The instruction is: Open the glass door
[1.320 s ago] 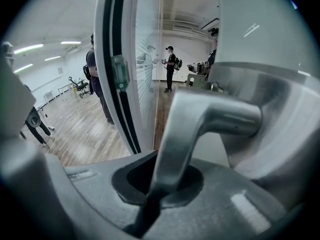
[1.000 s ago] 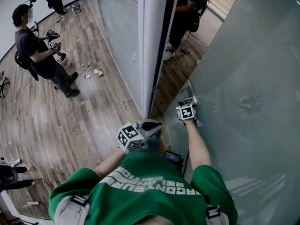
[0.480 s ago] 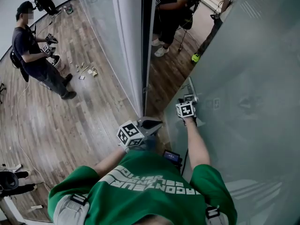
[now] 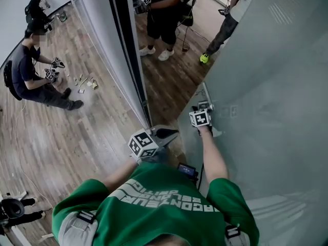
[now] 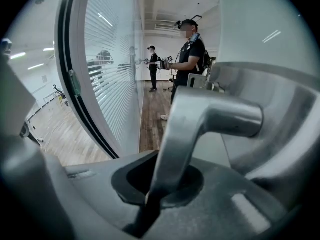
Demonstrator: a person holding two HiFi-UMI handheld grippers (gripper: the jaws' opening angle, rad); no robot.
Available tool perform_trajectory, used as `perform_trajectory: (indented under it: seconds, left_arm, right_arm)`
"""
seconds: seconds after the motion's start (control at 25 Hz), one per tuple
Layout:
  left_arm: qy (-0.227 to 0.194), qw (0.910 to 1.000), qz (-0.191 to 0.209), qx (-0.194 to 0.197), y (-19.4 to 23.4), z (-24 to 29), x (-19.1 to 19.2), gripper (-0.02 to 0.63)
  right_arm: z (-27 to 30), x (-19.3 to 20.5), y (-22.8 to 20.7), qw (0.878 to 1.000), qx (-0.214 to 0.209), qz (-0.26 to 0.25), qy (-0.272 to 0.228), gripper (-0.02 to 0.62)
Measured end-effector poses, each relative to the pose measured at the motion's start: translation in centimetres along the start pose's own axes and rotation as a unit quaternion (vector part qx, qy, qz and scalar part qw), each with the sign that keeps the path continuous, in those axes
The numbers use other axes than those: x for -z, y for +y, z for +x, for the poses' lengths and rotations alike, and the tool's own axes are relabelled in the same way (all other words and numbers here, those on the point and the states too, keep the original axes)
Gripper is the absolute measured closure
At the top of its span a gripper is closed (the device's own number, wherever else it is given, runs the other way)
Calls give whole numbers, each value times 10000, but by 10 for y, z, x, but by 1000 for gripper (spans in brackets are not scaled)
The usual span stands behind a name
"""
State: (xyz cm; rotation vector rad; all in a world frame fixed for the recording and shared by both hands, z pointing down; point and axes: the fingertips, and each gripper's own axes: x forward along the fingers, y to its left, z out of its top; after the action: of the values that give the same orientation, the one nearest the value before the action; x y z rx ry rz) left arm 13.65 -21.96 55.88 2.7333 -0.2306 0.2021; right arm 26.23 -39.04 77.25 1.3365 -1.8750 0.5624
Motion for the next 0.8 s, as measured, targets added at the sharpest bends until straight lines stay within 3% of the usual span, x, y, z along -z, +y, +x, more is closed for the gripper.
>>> perform_trajectory:
  seconds: [0.44,0.8]
  left_arm:
    - [217,9993,60,293,6,98,-16,591]
    - [421,9972,210,577,4,167,-3,591]
  right_arm:
    - [-1,28,-90,9996,65,259,-85,603]
    - [7,68,-151,9985,148,483,-199,603]
